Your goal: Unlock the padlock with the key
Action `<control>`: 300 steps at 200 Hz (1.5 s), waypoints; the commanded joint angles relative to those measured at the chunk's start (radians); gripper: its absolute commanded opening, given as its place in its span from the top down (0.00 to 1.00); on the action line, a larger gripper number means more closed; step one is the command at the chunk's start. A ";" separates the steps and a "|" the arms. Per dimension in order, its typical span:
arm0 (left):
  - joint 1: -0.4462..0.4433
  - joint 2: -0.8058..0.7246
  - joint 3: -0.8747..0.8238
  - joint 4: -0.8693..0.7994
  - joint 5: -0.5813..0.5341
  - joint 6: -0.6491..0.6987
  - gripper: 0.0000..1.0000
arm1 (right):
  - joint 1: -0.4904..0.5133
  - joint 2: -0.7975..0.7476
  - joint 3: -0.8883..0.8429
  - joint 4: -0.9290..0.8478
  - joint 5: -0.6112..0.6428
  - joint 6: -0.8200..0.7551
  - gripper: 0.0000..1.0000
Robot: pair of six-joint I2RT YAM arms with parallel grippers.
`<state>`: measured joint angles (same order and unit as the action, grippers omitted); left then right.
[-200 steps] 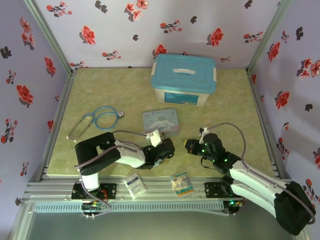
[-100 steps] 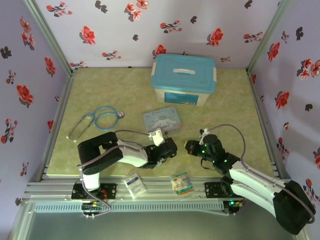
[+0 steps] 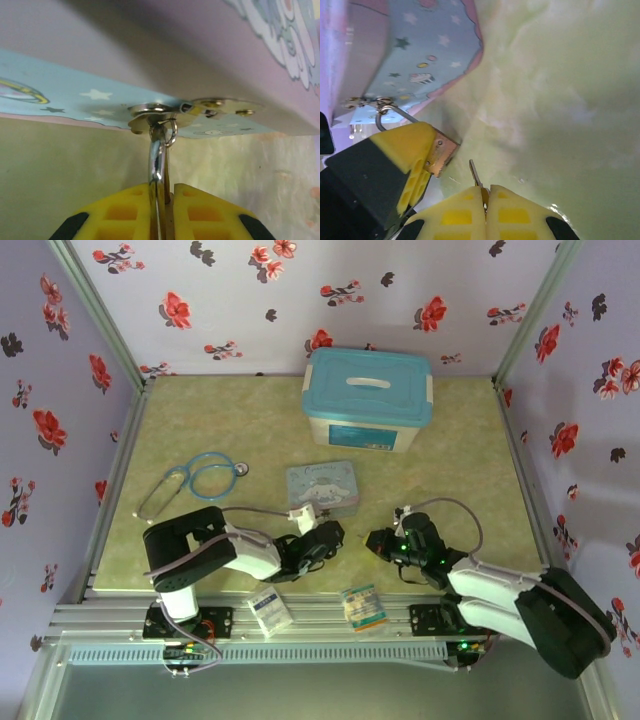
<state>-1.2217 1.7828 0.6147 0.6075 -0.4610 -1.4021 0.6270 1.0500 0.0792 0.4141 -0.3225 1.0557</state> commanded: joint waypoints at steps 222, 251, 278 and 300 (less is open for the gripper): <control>0.011 0.062 -0.112 0.512 0.020 -0.272 1.00 | -0.029 0.216 -0.066 0.615 -0.091 0.317 1.00; 0.010 0.041 -0.110 0.484 0.008 -0.265 1.00 | -0.029 0.242 -0.080 0.642 -0.084 0.301 1.00; 0.010 0.023 -0.099 0.446 0.005 -0.248 1.00 | -0.029 0.205 -0.095 0.601 -0.077 0.287 1.00; 0.010 0.013 -0.096 0.431 0.003 -0.242 1.00 | -0.029 0.134 -0.094 0.532 -0.066 0.278 1.00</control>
<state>-1.2098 1.8271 0.5201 1.0573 -0.4675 -1.6211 0.6064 1.2583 0.0090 0.9558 -0.4004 1.3540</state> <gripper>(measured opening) 0.135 0.064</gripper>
